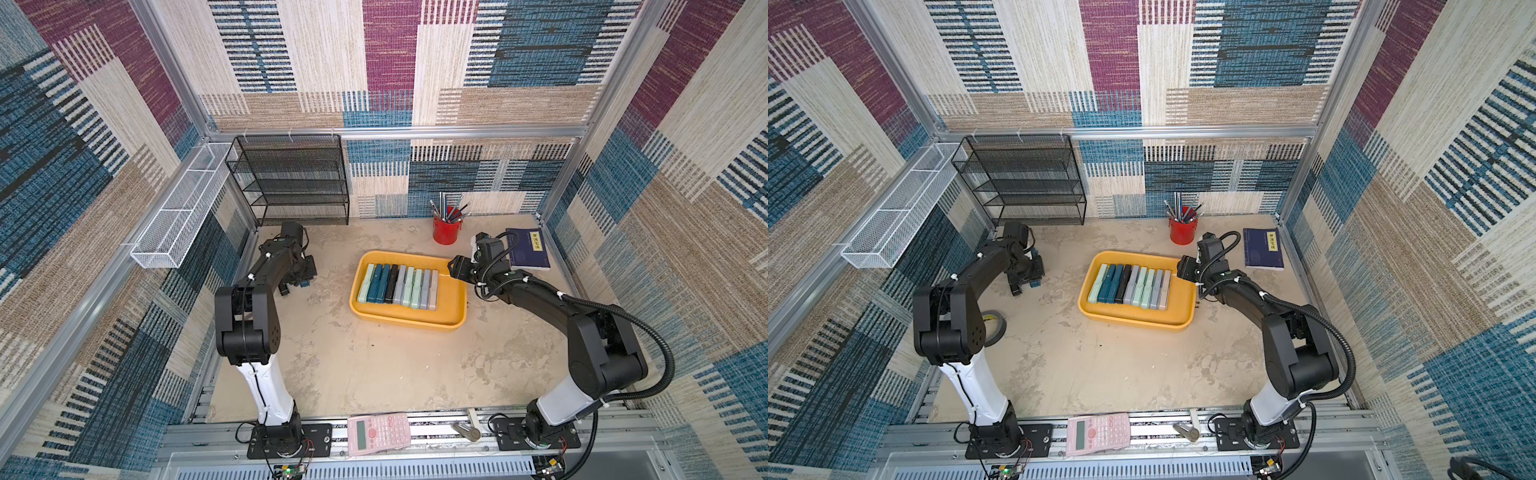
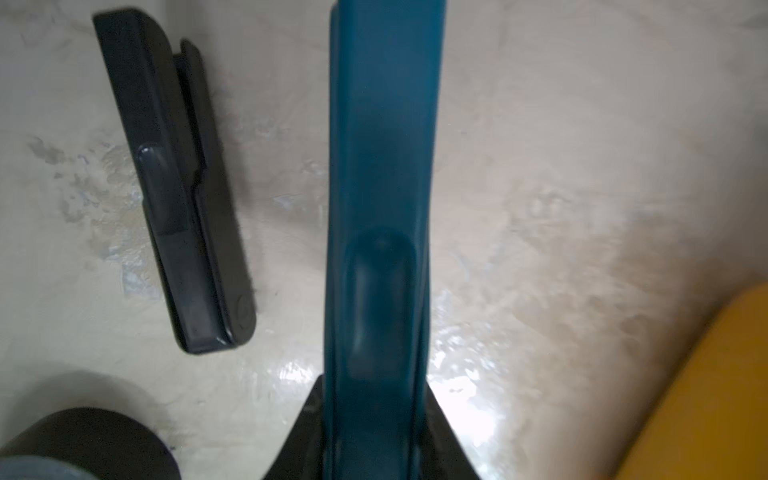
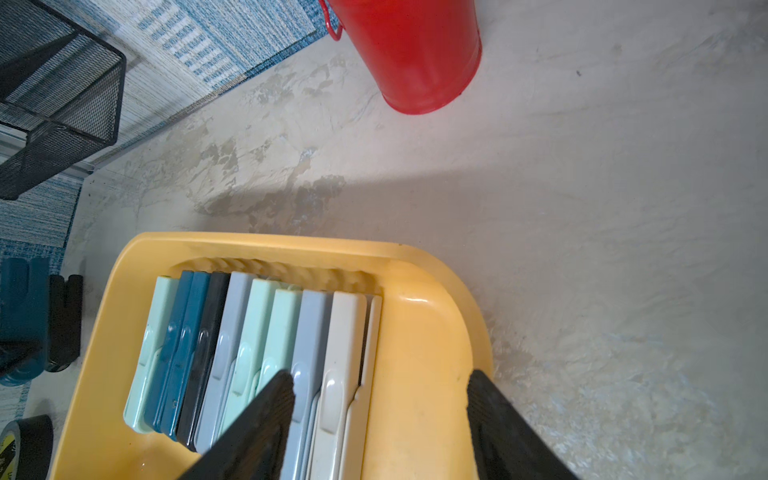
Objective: Put the pruning pliers into the storage box
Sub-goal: Pick up the pruning pliers from the center of the board, then place the pruning pliers in the storage box.
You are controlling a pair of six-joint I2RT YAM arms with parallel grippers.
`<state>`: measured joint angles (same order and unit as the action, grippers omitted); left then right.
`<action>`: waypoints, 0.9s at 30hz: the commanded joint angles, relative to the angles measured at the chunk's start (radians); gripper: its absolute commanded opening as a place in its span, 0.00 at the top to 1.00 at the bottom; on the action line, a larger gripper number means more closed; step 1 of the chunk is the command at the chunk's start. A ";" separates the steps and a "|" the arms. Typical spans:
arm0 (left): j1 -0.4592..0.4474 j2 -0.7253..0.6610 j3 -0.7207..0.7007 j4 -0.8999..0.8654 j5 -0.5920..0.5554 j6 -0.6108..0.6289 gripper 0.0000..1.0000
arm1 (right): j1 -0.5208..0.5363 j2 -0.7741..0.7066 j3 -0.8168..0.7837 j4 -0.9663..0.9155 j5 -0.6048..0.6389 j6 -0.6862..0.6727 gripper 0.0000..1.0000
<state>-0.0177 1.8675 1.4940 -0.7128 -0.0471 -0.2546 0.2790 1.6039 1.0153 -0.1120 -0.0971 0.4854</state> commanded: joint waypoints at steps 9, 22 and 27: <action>-0.347 -0.153 0.101 -0.091 0.010 -0.035 0.82 | -0.014 -0.057 -0.035 0.030 0.010 0.005 0.32; -0.752 0.182 0.367 -0.014 0.142 -0.183 0.84 | -0.061 -0.172 -0.135 0.043 0.039 0.018 0.33; -0.802 0.287 0.446 -0.016 0.161 -0.228 0.84 | -0.067 -0.212 -0.178 0.043 0.036 0.028 0.33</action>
<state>-0.8085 2.1323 1.9118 -0.7437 0.0902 -0.4294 0.2115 1.4078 0.8497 -0.0940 -0.0696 0.4999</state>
